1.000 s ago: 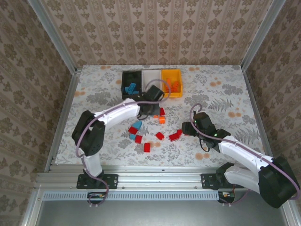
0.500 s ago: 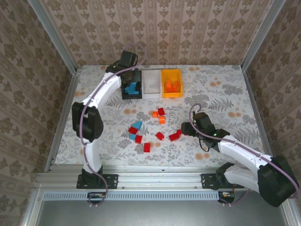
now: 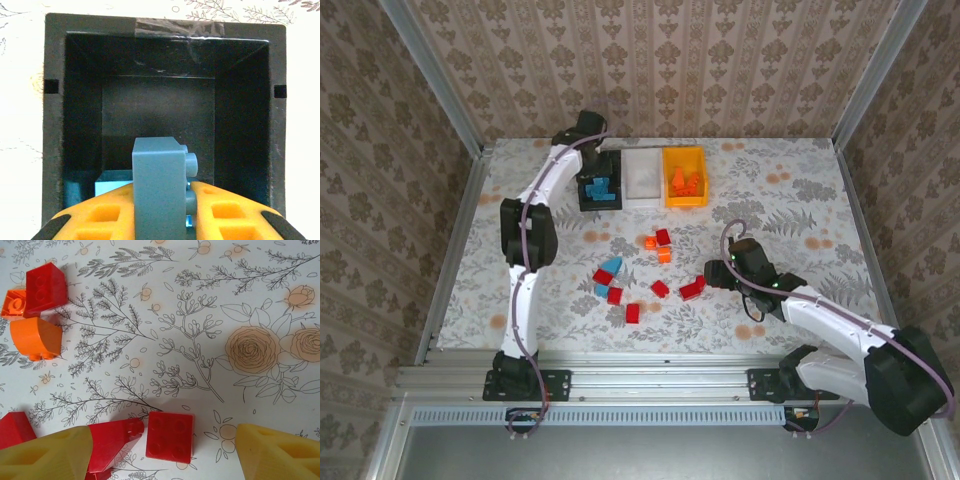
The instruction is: Sort the legos into containers by color
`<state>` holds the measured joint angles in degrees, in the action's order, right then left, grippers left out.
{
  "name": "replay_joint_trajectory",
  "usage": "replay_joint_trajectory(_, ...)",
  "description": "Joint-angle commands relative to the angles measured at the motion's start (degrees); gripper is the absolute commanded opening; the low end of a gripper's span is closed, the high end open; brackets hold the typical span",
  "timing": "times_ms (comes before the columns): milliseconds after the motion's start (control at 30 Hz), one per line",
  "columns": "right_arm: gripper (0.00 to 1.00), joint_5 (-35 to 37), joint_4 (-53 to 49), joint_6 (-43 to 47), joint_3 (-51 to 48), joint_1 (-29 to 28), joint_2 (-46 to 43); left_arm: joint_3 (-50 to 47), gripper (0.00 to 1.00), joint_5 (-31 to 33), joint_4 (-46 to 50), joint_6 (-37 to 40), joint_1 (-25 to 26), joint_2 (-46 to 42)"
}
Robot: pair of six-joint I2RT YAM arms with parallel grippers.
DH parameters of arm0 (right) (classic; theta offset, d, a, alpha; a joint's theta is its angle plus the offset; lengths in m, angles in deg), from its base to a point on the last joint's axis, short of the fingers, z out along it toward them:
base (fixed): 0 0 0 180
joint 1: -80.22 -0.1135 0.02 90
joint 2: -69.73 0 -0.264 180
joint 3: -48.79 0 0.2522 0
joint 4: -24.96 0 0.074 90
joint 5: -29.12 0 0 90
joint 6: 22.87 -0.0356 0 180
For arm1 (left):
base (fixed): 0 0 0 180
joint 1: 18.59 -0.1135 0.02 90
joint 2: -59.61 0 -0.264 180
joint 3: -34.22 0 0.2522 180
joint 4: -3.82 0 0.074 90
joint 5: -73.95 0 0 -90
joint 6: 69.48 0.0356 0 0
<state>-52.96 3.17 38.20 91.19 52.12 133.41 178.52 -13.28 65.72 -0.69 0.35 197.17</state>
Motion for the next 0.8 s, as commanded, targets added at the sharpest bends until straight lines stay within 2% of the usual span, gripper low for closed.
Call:
replay_joint_trajectory(0,0.76,-1.2,1.1,-0.5,0.4,0.3,0.6,2.8,0.4,-0.2,1.4,1.2,-1.8,0.3)
replay_joint_trajectory(133,0.76,-0.9,0.9,-0.4,0.4,0.3,0.5,5.5,0.66,-2.6,1.8,3.7,-2.0,0.8)
replay_joint_trajectory(233,0.76,-0.6,0.7,-0.4,0.3,0.3,0.2,9.0,0.71,-3.0,5.8,4.8,-1.4,-0.6)
replay_joint_trajectory(300,0.76,-0.5,0.7,-0.4,0.3,0.3,-0.1,5.3,0.72,-3.3,5.0,5.1,-0.5,-5.2)
replay_joint_trajectory(367,0.76,-0.5,0.5,-0.3,0.4,0.3,-0.2,-2.4,0.74,-2.1,2.6,5.3,1.3,-12.1)
replay_joint_trajectory(533,0.76,-0.5,0.4,-0.4,0.1,0.2,-1.2,-37.1,0.79,-1.0,-10.5,6.2,9.0,-32.7)
replay_joint_trajectory(600,0.76,-0.6,0.5,-0.4,0.0,0.2,-1.2,-48.4,0.8,-0.4,-14.2,5.9,11.5,-37.3)
replay_joint_trajectory(767,0.76,-1.5,0.7,-0.5,0.6,0.0,-0.1,-61.6,0.79,-0.7,-17.2,5.7,14.7,-41.6)
